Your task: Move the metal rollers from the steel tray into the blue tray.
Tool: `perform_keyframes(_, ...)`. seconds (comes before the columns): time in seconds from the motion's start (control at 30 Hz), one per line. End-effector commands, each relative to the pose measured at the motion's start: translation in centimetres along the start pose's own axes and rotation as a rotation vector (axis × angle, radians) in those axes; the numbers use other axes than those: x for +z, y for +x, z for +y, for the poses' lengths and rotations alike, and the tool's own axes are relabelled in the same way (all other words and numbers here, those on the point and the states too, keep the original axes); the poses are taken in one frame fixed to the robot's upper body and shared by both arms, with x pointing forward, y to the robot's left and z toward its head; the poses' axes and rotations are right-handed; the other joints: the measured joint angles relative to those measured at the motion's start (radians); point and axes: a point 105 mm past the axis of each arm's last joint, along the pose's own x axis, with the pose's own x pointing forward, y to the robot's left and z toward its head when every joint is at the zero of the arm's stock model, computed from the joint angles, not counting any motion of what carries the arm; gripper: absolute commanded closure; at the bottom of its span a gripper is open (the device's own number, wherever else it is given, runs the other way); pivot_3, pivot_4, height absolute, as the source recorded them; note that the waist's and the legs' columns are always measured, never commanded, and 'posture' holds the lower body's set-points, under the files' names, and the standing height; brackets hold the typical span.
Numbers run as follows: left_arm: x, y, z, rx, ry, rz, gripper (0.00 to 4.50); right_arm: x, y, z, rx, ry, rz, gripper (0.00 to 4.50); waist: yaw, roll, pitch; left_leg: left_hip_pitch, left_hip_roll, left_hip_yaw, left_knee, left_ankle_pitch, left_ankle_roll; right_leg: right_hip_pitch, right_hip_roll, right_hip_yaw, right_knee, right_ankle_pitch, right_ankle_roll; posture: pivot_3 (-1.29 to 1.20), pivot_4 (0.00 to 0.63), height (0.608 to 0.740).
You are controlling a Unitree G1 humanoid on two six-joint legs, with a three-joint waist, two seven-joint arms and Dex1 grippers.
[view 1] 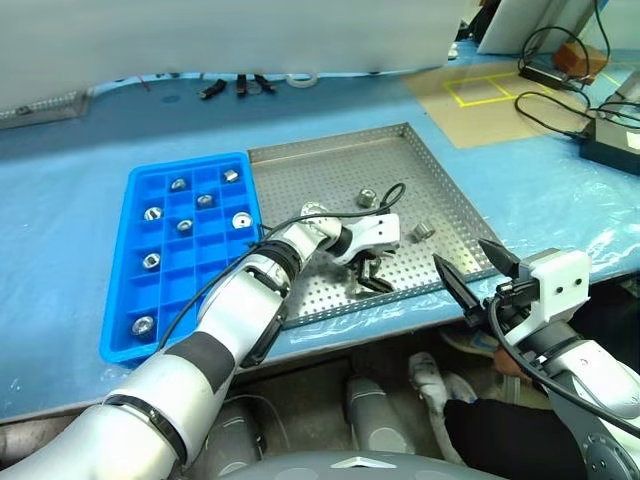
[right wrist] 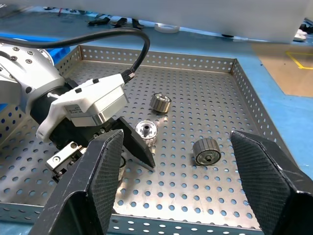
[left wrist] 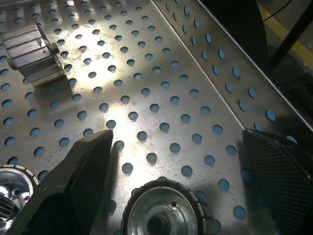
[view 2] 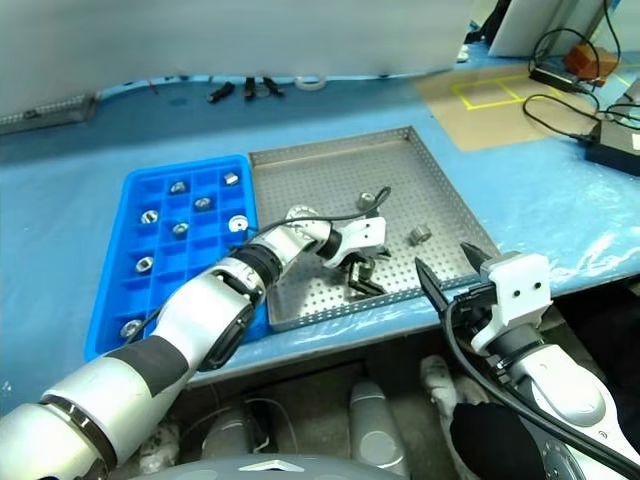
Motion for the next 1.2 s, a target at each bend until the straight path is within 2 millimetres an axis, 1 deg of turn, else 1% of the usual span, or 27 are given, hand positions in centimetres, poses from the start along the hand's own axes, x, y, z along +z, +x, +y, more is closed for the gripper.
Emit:
perform_keyframes(0.03, -0.7, -0.8, 0.1, -0.012, -0.032, 0.032, 0.04, 0.8, 0.0, 0.2, 0.005, -0.024, -0.039, 0.81, -0.007, 0.0, 0.0, 0.0, 0.0, 0.0, 0.0, 0.0, 0.0, 0.0, 0.0, 0.0, 0.0, 0.0, 0.0, -0.76, 0.15, 0.74)
perform_keyframes(0.17, -1.2, -2.3, 0.9, 0.02, -0.086, 0.017, 0.04, 0.5, 0.2, 0.4, 0.016, -0.019, -0.033, 0.81, -0.025, 0.0, 0.0, -0.001, 0.0, -0.001, 0.001, 0.0, 0.0, 0.001, -0.001, -0.003, 0.0, 0.0, 0.0, -0.75, 0.15, 0.74)
perform_keyframes(0.27, -2.2, -2.9, 1.2, 0.052, -0.093, 0.05, 0.04, 0.2, 0.2, 0.4, 0.021, -0.018, -0.027, 0.81, -0.03, 0.0, 0.0, -0.002, 0.0, -0.002, 0.001, 0.0, 0.0, 0.001, -0.001, -0.004, 0.0, 0.0, 0.0, -0.74, 0.15, 0.74)
perform_keyframes(0.37, -2.8, -2.7, 0.9, 0.049, -0.095, 0.064, 0.04, 0.0, 0.3, 0.3, 0.026, -0.02, -0.024, 0.81, -0.031, 0.0, 0.0, -0.002, 0.0, -0.002, 0.002, 0.0, 0.0, 0.001, -0.001, -0.005, 0.0, 0.0, 0.0, -0.73, 0.15, 0.74)
perform_keyframes(0.5, -2.3, -2.0, 0.6, 0.039, -0.101, 0.029, 0.04, 0.0, 0.4, 0.2, 0.033, -0.025, -0.023, 0.81, -0.031, 0.0, 0.0, -0.001, 0.0, -0.003, 0.002, 0.0, 0.0, 0.003, -0.002, -0.007, 0.0, 0.0, 0.0, -0.72, 0.15, 0.74)
perform_keyframes(0.6, -2.4, -1.9, 0.5, 0.039, -0.096, 0.024, 0.61, -0.1, 0.4, 0.3, 0.044, -0.027, -0.018, 0.81, -0.031, 0.0, 0.0, -0.001, 0.0, -0.003, 0.003, 0.0, 0.0, 0.004, -0.003, -0.009, 0.0, 0.0, 0.0, -0.72, 0.15, 0.74)
perform_keyframes(0.63, -2.6, -2.0, 0.4, 0.036, -0.096, 0.028, 0.96, -0.1, 0.4, 0.4, 0.047, -0.026, -0.017, 0.81, -0.031, 0.0, 0.0, -0.002, 0.0, -0.003, 0.003, 0.0, 0.0, 0.004, -0.003, -0.01, -0.001, 0.0, 0.0, -0.72, 0.15, 0.74)
perform_keyframes(0.7, -3.1, -2.2, 0.5, 0.047, -0.093, 0.046, 1.51, -0.1, 0.5, 0.5, 0.052, -0.025, -0.017, 0.81, -0.031, 0.0, 0.0, -0.002, 0.0, -0.003, 0.002, 0.0, 0.0, 0.004, -0.003, -0.01, -0.001, 0.0, 0.0, -0.71, 0.15, 0.74)
perform_keyframes(0.73, -3.2, -2.3, 0.5, 0.048, -0.1, 0.041, 1.51, -0.1, 0.5, 0.5, 0.053, -0.025, -0.018, 0.81, -0.031, 0.0, 0.0, -0.002, 0.001, -0.003, 0.002, 0.0, 0.0, 0.004, -0.003, -0.011, -0.002, 0.0, 0.0, -0.71, 0.15, 0.74)
perform_keyframes(0.8, -3.3, -2.7, 0.4, 0.034, -0.113, 0.034, 2.02, -0.1, 0.6, 0.6, 0.06, -0.023, -0.02, 0.81, -0.03, 0.0, 0.0, -0.003, 0.001, -0.004, 0.002, 0.0, 0.0, 0.004, -0.003, -0.011, -0.003, 0.0, 0.0, -0.71, 0.15, 0.74)
perform_keyframes(0.83, -3.5, -2.9, 0.5, 0.04, -0.114, 0.041, 2.2, 0.0, 0.7, 0.6, 0.063, -0.024, -0.021, 0.81, -0.03, 0.0, 0.0, -0.003, 0.001, -0.004, 0.002, 0.0, 0.001, 0.004, -0.003, -0.011, -0.003, 0.0, 0.0, -0.7, 0.15, 0.74)
perform_keyframes(0.87, -3.6, -3.0, 0.5, 0.046, -0.114, 0.047, 2.52, 0.0, 0.7, 0.6, 0.066, -0.025, -0.021, 0.81, -0.03, 0.0, 0.0, -0.003, 0.001, -0.004, 0.001, 0.0, 0.001, 0.004, -0.003, -0.011, -0.004, 0.0, 0.0, -0.69, 0.15, 0.74)
perform_keyframes(0.9, -3.7, -3.0, 0.6, 0.054, -0.115, 0.054, 2.66, 0.0, 0.8, 0.6, 0.068, -0.025, -0.022, 0.81, -0.029, 0.0, 0.0, -0.003, 0.001, -0.004, 0.001, 0.0, 0.001, 0.005, -0.003, -0.012, -0.004, 0.0, 0.0, -0.69, 0.15, 0.74)
perform_keyframes(0.97, -3.4, -3.4, 0.8, 0.05, -0.117, 0.037, 2.66, 0.1, 1.0, 0.6, 0.081, -0.029, -0.026, 0.81, -0.028, 0.0, 0.0, -0.003, 0.001, -0.004, 0.001, -0.001, 0.001, 0.005, -0.003, -0.012, -0.004, 0.0, 0.0, -0.68, 0.15, 0.74)
perform_keyframes(1.0, -3.2, -3.6, 0.9, 0.051, -0.115, 0.023, 2.66, 0.2, 1.1, 0.6, 0.089, -0.03, -0.028, 0.81, -0.028, 0.0, 0.0, -0.003, 0.0, -0.004, 0.001, -0.001, 0.001, 0.005, -0.004, -0.012, -0.004, 0.0, 0.0, -0.67, 0.15, 0.74)
perform_keyframes(1.07, -1.0, -4.8, 1.8, 0.058, -0.098, -0.078, 2.66, 0.5, 1.3, 1.3, 0.157, -0.023, -0.031, 0.81, -0.028, 0.001, 0.0, -0.003, 0.0, -0.004, 0.001, -0.001, 0.001, 0.006, -0.004, -0.012, -0.005, 0.0, 0.0, -0.65, 0.15, 0.74)
perform_keyframes(1.1, 0.7, -5.8, 2.3, 0.048, -0.095, -0.158, 2.66, 0.6, 1.3, 1.8, 0.199, -0.021, -0.031, 0.81, -0.027, 0.001, 0.0, -0.003, 0.0, -0.004, 0.001, -0.001, 0.001, 0.006, -0.004, -0.012, -0.005, 0.0, 0.0, -0.63, 0.15, 0.74)
perform_keyframes(1.13, 1.8, -6.5, 2.5, 0.037, -0.092, -0.211, 2.66, 0.6, 1.3, 2.0, 0.225, -0.021, -0.029, 0.81, -0.025, 0.001, 0.0, -0.003, 0.0, -0.003, 0.001, -0.001, 0.001, 0.005, -0.004, -0.012, -0.005, 0.0, 0.0, -0.61, 0.15, 0.74)
perform_keyframes(1.2, 3.7, -8.6, 3.2, 0.032, -0.063, -0.296, 2.66, 0.9, 1.7, 2.4, 0.291, -0.028, -0.029, 0.81, -0.018, 0.001, 0.0, -0.004, 0.0, -0.004, 0.001, -0.001, 0.001, 0.005, -0.004, -0.013, -0.005, 0.0, -0.001, -0.56, 0.15, 0.74)
